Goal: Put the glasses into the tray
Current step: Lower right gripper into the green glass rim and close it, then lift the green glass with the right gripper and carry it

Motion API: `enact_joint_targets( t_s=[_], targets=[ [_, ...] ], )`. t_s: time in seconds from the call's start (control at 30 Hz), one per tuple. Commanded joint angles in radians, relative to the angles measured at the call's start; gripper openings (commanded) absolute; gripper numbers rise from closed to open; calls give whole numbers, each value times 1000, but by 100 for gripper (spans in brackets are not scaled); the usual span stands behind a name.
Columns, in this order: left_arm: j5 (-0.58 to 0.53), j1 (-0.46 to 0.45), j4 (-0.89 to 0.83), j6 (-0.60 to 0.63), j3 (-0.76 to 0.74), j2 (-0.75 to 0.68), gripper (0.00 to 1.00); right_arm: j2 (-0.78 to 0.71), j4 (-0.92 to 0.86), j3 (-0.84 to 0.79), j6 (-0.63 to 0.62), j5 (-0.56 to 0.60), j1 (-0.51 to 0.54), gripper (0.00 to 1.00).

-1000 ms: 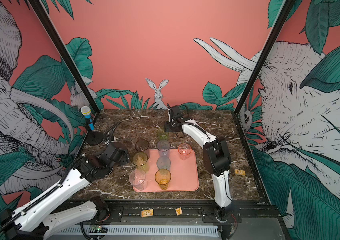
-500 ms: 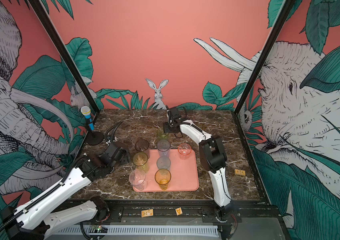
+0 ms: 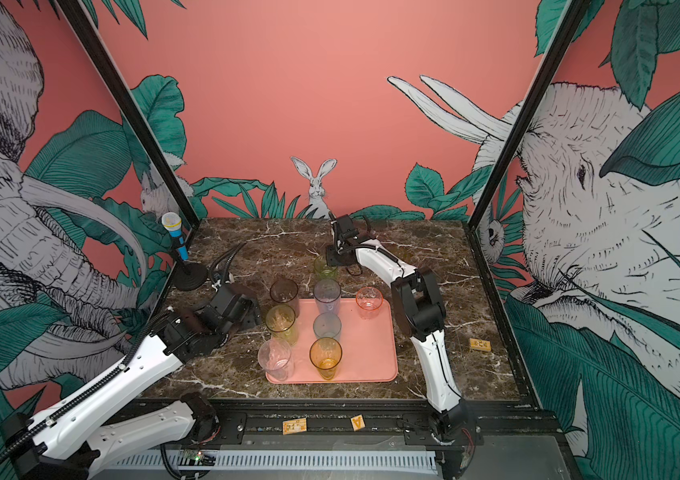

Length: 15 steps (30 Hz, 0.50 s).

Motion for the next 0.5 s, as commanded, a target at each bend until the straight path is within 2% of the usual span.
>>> enact_joint_targets(
  t_s=[0.0, 0.33, 0.47],
  targets=[
    [-8, 3, 3, -21, 15, -13, 83, 23, 11, 28, 5, 0, 3, 28],
    [-2, 5, -1, -25, 16, -19, 83, 35, 9, 37, 5, 3, 3, 19],
    [0, 4, -5, -25, 20, -21, 83, 33, 7, 39, 5, 5, 1, 12]
  ],
)
